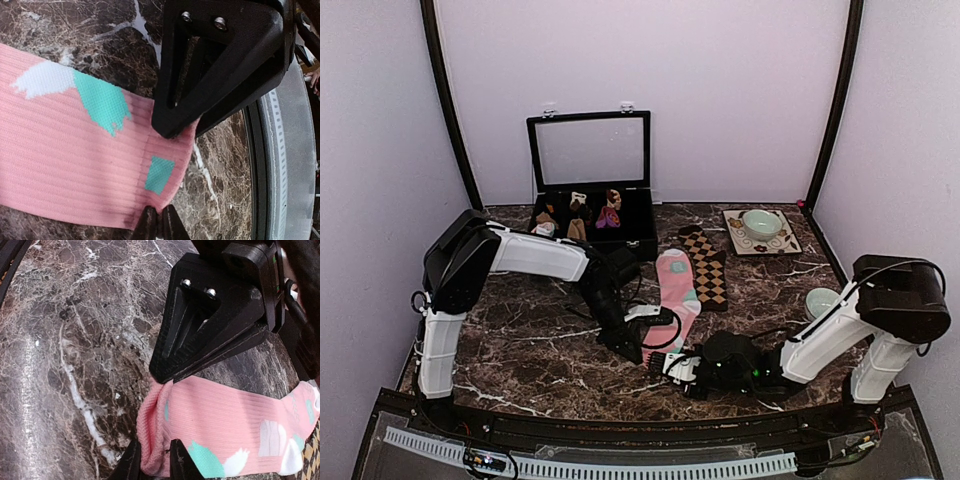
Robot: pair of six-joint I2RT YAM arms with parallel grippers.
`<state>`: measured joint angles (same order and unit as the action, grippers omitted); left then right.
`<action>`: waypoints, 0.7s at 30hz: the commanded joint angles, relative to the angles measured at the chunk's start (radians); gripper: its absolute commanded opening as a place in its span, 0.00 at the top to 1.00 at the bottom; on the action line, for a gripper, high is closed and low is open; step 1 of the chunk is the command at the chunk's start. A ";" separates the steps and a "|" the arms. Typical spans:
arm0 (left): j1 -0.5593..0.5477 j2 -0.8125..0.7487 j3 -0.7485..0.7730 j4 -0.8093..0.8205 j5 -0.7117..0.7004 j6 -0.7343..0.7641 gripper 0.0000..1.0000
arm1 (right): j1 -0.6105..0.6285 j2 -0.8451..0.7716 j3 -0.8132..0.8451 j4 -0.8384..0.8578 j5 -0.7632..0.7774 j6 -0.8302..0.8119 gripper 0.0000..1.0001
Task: Roll the socks
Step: Roll the sock at the center of the board.
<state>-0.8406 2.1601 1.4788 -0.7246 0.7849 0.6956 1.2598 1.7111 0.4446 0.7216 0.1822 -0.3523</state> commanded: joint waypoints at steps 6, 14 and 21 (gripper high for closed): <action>0.003 0.010 0.031 -0.034 0.005 -0.002 0.89 | 0.028 0.037 0.019 0.066 0.012 0.013 0.85; 0.026 -0.072 -0.039 0.043 -0.097 -0.024 0.38 | 0.021 0.030 -0.047 0.152 0.011 0.230 1.00; 0.067 -0.273 -0.202 0.180 -0.128 0.003 0.12 | -0.046 -0.007 -0.094 0.139 -0.072 0.529 1.00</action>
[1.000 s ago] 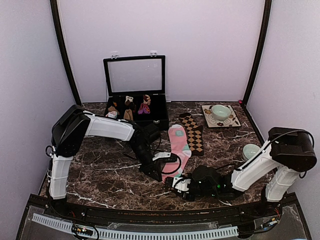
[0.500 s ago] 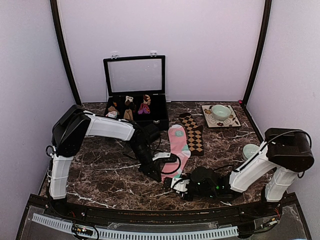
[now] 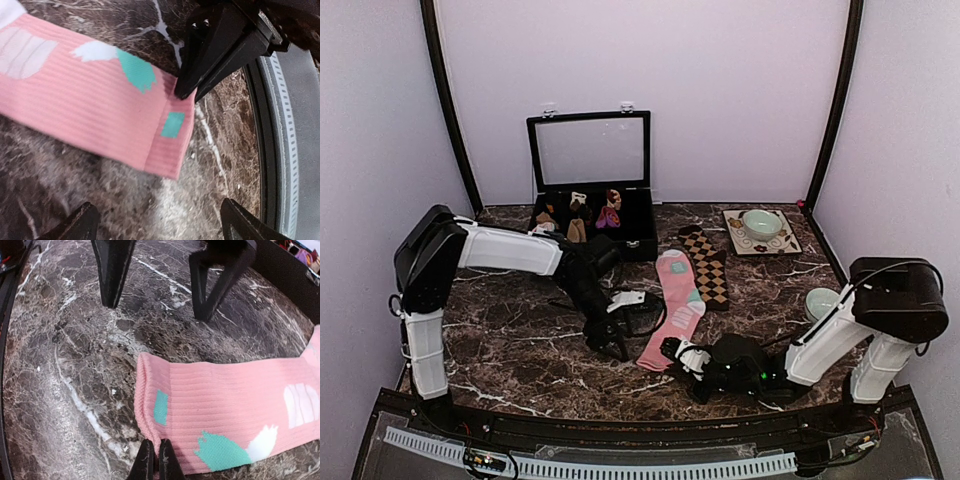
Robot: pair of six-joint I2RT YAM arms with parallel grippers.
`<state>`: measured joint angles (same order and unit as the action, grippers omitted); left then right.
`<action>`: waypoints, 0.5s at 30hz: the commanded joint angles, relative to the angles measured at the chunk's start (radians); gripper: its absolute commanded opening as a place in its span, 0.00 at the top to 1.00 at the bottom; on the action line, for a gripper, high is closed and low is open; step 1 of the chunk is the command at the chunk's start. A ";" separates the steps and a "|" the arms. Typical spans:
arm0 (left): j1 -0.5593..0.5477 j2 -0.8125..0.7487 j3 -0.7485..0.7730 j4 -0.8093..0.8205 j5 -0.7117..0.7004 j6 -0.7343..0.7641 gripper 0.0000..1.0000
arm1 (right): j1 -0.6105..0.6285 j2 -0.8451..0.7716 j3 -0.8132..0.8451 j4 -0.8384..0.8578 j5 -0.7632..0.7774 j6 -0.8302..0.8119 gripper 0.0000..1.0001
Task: Roll the socks
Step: Roll the sock at the center of the board.
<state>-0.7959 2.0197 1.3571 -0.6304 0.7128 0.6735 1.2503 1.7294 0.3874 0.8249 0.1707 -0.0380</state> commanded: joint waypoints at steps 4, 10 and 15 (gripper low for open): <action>0.020 -0.275 -0.213 0.216 -0.078 0.057 0.07 | -0.091 -0.030 -0.035 -0.001 -0.146 0.350 1.00; -0.054 -0.317 -0.242 0.220 -0.110 0.160 0.12 | -0.191 -0.032 -0.006 -0.121 -0.259 0.557 1.00; -0.130 -0.263 -0.212 0.213 -0.159 0.252 0.22 | -0.238 -0.001 -0.002 -0.168 -0.324 0.722 1.00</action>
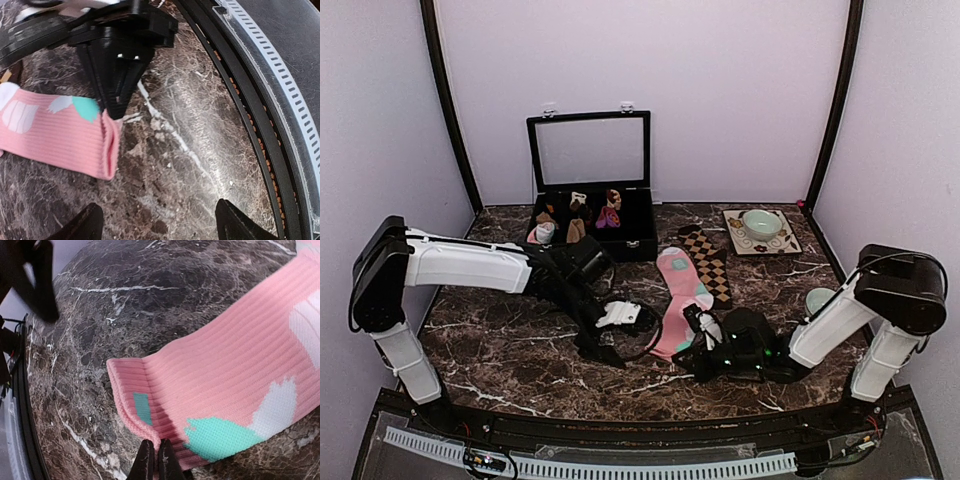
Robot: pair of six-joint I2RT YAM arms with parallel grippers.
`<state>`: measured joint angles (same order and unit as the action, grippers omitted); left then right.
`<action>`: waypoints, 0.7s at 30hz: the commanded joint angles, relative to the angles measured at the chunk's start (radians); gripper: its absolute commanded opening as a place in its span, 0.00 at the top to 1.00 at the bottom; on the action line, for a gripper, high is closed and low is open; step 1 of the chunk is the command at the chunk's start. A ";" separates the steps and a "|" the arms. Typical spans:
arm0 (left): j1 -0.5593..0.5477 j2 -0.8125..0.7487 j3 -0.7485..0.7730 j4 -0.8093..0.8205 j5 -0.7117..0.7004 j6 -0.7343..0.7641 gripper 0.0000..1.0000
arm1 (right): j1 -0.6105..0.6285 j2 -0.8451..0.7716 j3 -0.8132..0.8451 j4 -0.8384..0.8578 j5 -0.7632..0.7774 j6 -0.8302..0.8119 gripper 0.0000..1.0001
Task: Roll the socks
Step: Roll the sock at the center of the board.
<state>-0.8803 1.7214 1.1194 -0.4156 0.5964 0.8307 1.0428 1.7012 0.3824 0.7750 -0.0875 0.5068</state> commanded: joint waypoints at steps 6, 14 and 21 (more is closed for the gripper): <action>-0.090 0.116 0.088 0.019 -0.094 0.174 0.33 | -0.055 0.092 0.013 -0.131 -0.139 0.268 1.00; -0.092 0.181 0.114 0.027 -0.140 0.244 0.36 | -0.118 0.088 0.011 -0.200 -0.208 0.295 1.00; -0.092 0.225 0.154 0.034 -0.150 0.231 0.35 | -0.141 0.097 0.026 -0.232 -0.267 0.273 1.00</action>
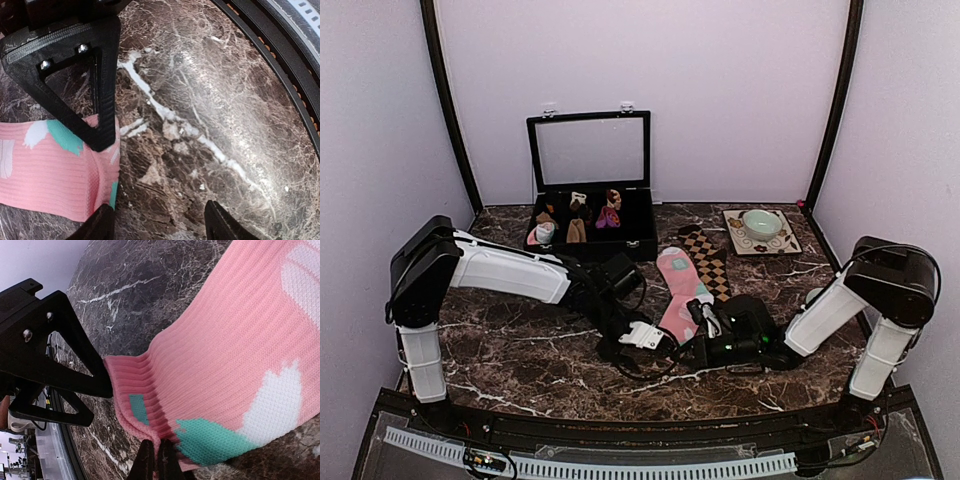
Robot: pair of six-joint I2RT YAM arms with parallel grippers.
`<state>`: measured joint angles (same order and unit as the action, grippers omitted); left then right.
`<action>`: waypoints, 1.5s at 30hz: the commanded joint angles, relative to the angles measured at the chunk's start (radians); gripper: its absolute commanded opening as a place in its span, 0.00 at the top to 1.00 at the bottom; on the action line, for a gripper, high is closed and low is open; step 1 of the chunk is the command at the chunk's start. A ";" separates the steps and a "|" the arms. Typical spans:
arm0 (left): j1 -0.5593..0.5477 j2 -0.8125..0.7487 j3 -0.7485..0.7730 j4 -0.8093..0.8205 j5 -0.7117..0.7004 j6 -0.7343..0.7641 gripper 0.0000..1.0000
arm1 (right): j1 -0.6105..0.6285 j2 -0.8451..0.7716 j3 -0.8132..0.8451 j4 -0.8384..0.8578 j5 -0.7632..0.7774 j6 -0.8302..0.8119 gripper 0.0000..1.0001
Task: Roll the socks
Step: Roll the sock at the center of the board.
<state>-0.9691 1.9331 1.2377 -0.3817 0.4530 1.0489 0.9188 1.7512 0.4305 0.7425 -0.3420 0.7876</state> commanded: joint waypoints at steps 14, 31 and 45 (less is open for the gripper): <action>-0.003 0.082 0.101 -0.019 -0.032 0.005 0.33 | -0.035 0.066 -0.013 -0.202 -0.079 -0.023 1.00; 0.001 0.212 0.192 -0.130 -0.173 0.023 0.74 | -0.060 0.043 -0.007 -0.212 -0.129 -0.023 0.99; 0.027 0.227 0.247 -0.344 -0.047 -0.073 0.99 | -0.016 -0.252 -0.177 -0.054 0.097 -0.160 0.66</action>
<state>-0.9634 2.1136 1.4860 -0.5056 0.3553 1.0439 0.8650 1.6161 0.3481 0.6636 -0.4042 0.7216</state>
